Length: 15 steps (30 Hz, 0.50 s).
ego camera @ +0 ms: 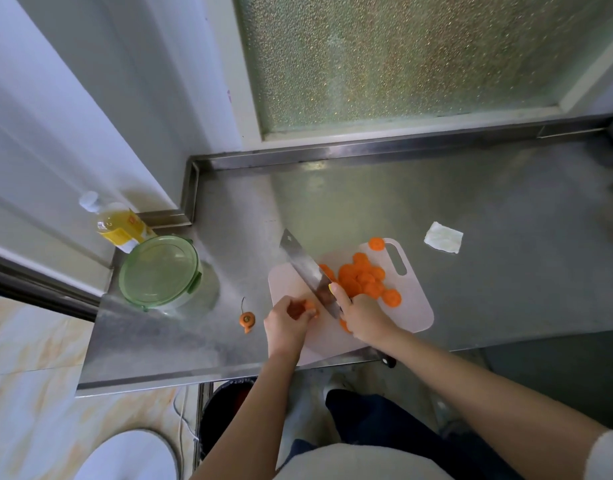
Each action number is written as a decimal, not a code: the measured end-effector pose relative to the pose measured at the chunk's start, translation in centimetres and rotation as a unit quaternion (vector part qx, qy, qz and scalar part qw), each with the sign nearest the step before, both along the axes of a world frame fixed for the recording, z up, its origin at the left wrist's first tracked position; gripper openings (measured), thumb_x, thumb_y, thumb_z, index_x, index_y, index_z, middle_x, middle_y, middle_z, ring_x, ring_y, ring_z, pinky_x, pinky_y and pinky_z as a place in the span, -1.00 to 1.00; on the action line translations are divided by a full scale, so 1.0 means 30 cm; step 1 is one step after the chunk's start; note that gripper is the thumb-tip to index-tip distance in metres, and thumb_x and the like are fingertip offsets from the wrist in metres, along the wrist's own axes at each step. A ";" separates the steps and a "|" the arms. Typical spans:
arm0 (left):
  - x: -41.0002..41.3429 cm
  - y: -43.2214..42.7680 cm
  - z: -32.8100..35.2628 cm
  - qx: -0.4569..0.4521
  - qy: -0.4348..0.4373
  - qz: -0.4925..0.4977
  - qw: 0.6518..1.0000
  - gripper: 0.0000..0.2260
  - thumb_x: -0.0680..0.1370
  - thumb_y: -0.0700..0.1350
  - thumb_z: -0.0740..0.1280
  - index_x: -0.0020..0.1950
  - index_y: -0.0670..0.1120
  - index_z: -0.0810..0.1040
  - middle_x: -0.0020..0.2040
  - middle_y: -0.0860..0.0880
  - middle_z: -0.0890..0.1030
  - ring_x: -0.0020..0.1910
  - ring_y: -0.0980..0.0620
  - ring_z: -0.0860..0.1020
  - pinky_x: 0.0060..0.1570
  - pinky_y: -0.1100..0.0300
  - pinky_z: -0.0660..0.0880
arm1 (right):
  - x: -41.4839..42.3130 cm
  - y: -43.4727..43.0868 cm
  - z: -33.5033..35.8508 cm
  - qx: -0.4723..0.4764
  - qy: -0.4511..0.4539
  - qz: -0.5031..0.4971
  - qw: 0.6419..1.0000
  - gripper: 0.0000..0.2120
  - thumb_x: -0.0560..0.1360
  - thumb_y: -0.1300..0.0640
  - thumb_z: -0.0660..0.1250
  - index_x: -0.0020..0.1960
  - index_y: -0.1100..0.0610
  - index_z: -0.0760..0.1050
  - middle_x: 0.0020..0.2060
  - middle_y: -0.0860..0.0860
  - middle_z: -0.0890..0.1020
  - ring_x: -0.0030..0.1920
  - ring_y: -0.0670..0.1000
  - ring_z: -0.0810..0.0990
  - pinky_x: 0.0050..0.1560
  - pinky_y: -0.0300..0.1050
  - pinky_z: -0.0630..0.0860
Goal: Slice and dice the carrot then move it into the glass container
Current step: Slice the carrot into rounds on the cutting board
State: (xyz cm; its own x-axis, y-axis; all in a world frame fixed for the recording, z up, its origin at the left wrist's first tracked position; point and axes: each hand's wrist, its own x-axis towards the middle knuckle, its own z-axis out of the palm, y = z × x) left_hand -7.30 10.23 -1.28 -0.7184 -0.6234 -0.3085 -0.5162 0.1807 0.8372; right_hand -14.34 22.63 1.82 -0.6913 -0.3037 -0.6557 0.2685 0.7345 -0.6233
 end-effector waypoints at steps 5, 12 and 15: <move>0.001 0.006 0.001 0.005 0.004 0.002 1.000 -0.84 0.39 -0.22 0.49 -0.12 -0.03 0.57 -0.22 0.11 0.59 -0.19 0.21 0.54 -0.14 0.39 0.42 | 0.023 0.003 0.020 -0.008 0.072 0.041 0.997 -0.25 0.54 -0.33 0.01 0.24 0.34 0.44 0.11 0.28 0.55 -0.07 0.00 0.40 -0.20 -0.27 0.32; -0.015 0.010 0.027 0.034 0.021 0.014 0.999 -0.87 0.42 -0.23 0.46 -0.13 -0.05 0.57 -0.25 0.17 0.57 -0.23 0.28 0.54 -0.32 0.52 0.41 | 0.046 0.001 0.000 0.057 0.100 0.065 0.991 -0.44 0.64 -0.12 -0.08 -0.29 0.12 0.51 -0.49 -0.01 0.37 -0.41 -0.01 0.41 -0.32 -0.26 0.32; -0.020 0.022 0.025 0.047 0.021 -0.001 0.999 -0.86 0.43 -0.21 0.47 -0.10 -0.03 0.56 -0.24 0.18 0.57 -0.22 0.30 0.54 -0.29 0.53 0.41 | 0.042 0.007 0.016 0.037 0.090 0.051 0.994 -0.38 0.62 -0.18 -0.07 -0.49 0.13 0.25 -0.53 0.04 0.36 -0.46 -0.01 0.36 -0.23 -0.11 0.38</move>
